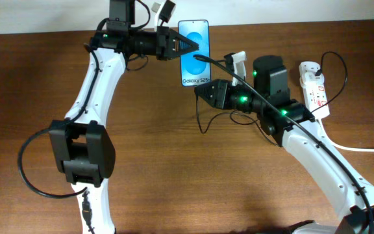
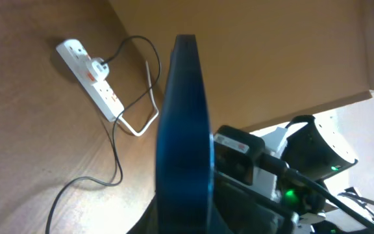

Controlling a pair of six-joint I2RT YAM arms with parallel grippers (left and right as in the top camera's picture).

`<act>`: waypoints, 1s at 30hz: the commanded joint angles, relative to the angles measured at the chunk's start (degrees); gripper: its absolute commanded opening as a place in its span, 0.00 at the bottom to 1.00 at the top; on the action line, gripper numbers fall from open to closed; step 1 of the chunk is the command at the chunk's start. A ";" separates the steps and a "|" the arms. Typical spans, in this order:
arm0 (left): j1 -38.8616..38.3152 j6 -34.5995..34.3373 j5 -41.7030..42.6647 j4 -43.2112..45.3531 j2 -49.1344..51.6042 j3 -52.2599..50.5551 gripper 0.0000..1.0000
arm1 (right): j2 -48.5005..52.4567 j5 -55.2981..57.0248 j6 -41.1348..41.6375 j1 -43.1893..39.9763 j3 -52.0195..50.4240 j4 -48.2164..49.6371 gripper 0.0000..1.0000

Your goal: Plug charger to phone and switch on socket

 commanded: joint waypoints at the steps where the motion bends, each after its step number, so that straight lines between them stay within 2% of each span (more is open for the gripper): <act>1: -1.07 0.72 2.58 -0.50 -0.46 -0.35 0.00 | -0.50 4.39 -0.94 -1.49 2.14 -1.64 0.64; 4: -1.05 0.98 0.59 -0.52 -0.46 -0.35 0.00 | -0.50 4.37 -1.14 -1.49 2.14 -3.08 0.73; 9: -1.05 2.67 -0.46 -0.59 -0.44 -0.59 0.00 | -0.50 4.42 -2.38 -1.49 2.14 -4.76 0.79; 12: -0.96 4.26 -4.57 -2.29 -0.44 -2.10 0.00 | -0.50 4.66 -3.58 -1.51 2.14 -6.49 0.96; 13: -0.83 5.11 -6.10 -3.21 -0.44 -2.69 0.00 | -0.50 4.76 -3.96 -1.51 2.14 -6.91 0.99; 26: -0.90 5.90 -25.79 -6.75 -0.44 -14.32 0.00 | -0.50 13.22 -3.93 -1.49 2.14 -16.55 0.99; 30: -0.87 7.61 -26.40 -6.73 -0.44 -16.94 0.00 | -0.50 13.66 -5.27 -1.49 2.12 -18.03 0.99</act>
